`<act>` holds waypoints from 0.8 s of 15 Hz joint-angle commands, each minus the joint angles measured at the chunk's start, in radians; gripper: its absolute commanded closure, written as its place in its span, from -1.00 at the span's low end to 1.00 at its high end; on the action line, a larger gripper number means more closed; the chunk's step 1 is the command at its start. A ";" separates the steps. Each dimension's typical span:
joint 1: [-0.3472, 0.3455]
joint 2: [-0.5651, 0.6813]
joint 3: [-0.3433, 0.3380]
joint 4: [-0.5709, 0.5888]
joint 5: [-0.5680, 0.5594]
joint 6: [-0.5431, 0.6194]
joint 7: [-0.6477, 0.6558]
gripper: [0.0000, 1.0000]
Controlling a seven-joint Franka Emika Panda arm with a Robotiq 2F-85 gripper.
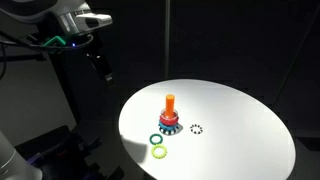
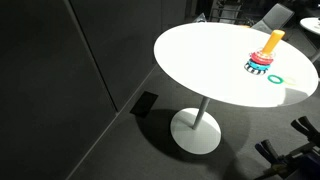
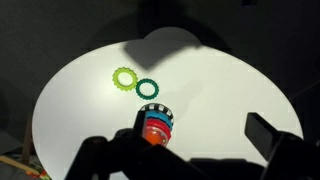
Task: Move the ring holder to the right a bit and put the green ring on the ring holder
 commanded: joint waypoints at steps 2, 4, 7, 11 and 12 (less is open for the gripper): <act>0.003 0.000 -0.003 0.002 -0.002 -0.004 0.001 -1.00; 0.003 0.000 -0.003 0.002 -0.002 -0.004 0.001 -1.00; -0.001 0.012 -0.003 0.010 -0.003 -0.002 0.005 -1.00; -0.011 0.052 -0.013 0.035 -0.004 0.003 0.005 -1.00; -0.014 0.067 -0.017 0.042 -0.003 0.005 0.006 -1.00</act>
